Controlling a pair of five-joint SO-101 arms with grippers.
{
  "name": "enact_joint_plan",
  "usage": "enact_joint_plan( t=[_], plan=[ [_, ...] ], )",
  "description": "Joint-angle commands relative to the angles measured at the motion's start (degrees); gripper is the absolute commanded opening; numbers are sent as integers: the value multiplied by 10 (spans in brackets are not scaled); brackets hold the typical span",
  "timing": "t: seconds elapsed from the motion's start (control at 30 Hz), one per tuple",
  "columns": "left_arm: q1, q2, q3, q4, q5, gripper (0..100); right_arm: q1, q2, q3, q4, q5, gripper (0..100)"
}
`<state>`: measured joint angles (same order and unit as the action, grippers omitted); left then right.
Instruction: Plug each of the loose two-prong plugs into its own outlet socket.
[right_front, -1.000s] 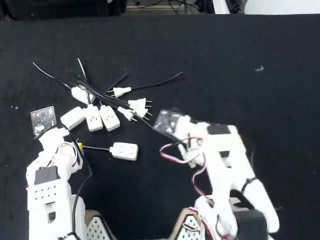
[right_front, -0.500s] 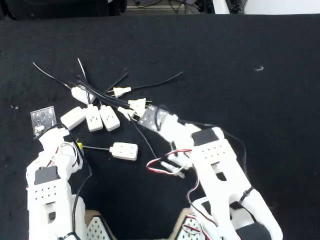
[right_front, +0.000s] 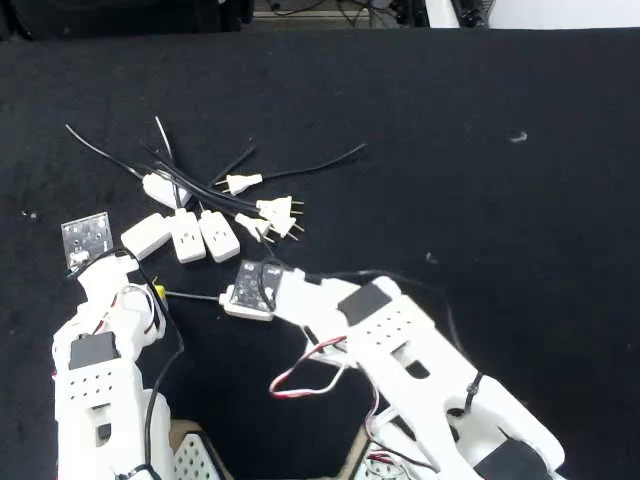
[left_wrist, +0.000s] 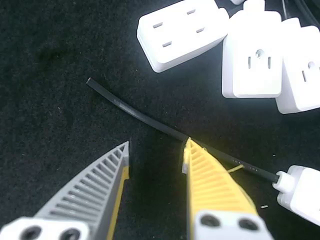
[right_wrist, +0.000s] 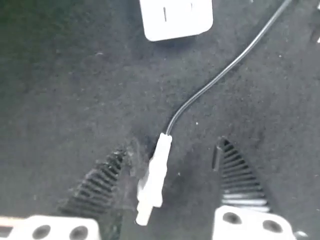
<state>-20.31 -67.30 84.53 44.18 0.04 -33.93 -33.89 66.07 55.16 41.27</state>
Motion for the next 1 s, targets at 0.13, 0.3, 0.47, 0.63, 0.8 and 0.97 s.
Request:
enact_joint_plan(
  t=[0.13, 0.3, 0.47, 0.63, 0.8, 0.97],
  plan=[
    [-7, -7, -9, 0, 4, 180, -10, -15, 19, -40, 3, 230],
    [-7, -7, -8, 0, 4, 180, -9, -6, 16, -40, 29, 229],
    [-7, -7, -8, 0, 4, 180, 33, 80, -32, -48, 33, 229],
    [-7, -7, -8, 0, 4, 180, 59, 164, -82, -44, 33, 229],
    [-7, -7, -9, 0, 4, 180, 43, 170, -88, -49, 31, 191],
    [-7, -7, -9, 0, 4, 180, 47, 170, -85, -79, 30, 27]
  ],
)
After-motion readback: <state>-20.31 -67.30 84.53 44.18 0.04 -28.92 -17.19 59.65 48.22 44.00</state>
